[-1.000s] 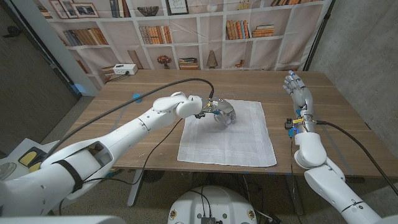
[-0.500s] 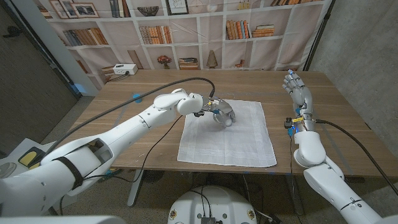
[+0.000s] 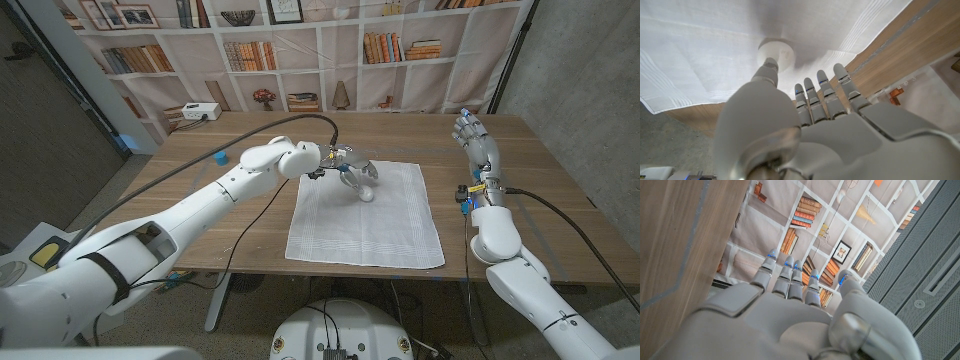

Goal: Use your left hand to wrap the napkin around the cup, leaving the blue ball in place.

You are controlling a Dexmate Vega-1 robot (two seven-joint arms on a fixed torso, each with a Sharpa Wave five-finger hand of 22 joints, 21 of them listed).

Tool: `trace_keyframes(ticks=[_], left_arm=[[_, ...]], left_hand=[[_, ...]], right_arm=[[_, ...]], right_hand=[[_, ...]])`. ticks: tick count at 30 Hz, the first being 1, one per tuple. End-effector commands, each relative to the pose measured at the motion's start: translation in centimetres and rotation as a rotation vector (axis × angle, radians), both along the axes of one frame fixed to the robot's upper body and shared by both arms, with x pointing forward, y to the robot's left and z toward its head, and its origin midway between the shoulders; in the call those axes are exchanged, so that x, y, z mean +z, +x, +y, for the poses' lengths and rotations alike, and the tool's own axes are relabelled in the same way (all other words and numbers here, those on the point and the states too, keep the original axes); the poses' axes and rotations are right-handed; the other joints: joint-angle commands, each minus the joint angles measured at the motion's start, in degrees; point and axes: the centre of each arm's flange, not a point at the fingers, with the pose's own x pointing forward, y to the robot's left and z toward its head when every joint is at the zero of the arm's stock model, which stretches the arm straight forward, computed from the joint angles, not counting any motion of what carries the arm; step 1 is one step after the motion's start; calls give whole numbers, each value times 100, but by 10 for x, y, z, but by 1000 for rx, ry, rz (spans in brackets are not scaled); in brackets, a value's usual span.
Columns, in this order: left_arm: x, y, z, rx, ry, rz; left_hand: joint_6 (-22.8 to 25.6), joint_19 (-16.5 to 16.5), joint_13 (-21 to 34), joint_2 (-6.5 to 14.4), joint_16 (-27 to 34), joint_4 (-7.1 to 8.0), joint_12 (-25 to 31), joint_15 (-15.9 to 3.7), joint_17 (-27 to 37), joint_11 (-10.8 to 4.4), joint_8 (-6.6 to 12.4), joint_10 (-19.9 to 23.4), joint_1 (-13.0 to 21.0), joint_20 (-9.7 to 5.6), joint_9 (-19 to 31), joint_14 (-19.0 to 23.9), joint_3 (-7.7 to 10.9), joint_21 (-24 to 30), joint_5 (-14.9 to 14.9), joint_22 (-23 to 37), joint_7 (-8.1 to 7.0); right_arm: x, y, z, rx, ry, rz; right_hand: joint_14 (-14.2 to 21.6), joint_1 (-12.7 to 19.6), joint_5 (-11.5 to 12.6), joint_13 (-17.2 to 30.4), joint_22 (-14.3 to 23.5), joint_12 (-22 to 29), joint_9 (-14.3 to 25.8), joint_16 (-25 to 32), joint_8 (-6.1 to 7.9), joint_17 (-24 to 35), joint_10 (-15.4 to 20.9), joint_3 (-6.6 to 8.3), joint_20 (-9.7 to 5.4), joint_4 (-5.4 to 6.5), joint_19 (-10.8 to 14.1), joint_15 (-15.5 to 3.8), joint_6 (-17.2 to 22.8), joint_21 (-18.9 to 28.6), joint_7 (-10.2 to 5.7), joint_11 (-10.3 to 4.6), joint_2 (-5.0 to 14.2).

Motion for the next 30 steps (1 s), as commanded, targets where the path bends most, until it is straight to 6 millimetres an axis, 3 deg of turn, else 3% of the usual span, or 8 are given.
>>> trace_keyframes(ticks=[1,15,27,30], left_arm=[[20,5,10,-13,-84,-31],[46,35,-4,-3,-84,-56],[57,64,-38,38,41,-118],[58,69,-49,30,66,-126]], left_hand=[[42,-1,-15,38,10,29,-34,-160,-11,32,63,36,-52,27,-1,-16,20,-37,-25,24,46],[191,26,-74,172,58,-63,-90,-194,-116,-72,130,149,5,55,-37,32,129,-115,-2,27,-42],[-346,-107,-177,130,-47,-115,-463,-100,-255,-120,-11,-419,-183,6,-67,-463,93,-306,-28,31,-215],[-495,-115,-204,79,-56,-131,-559,-96,-283,-156,-29,-591,-240,-20,-71,-568,56,-344,-31,32,-316]], right_arm=[[7,7,2,2,-7,2],[16,18,0,0,-14,4],[23,23,-10,-10,-17,7],[24,24,-13,-11,-20,7]], right_hand=[[48,116,31,22,19,3,31,-12,-24,1,55,58,10,-43,10,5,24,52,-21,-18,44],[49,118,28,23,19,-4,31,-14,-22,3,50,46,8,-55,11,1,31,52,-20,-27,14],[48,115,26,23,19,-5,31,-13,-21,8,54,39,7,-54,11,-5,35,52,-20,-28,10],[40,116,26,24,19,-4,31,-17,-20,8,57,37,9,-55,12,3,37,52,-22,-10,7]])
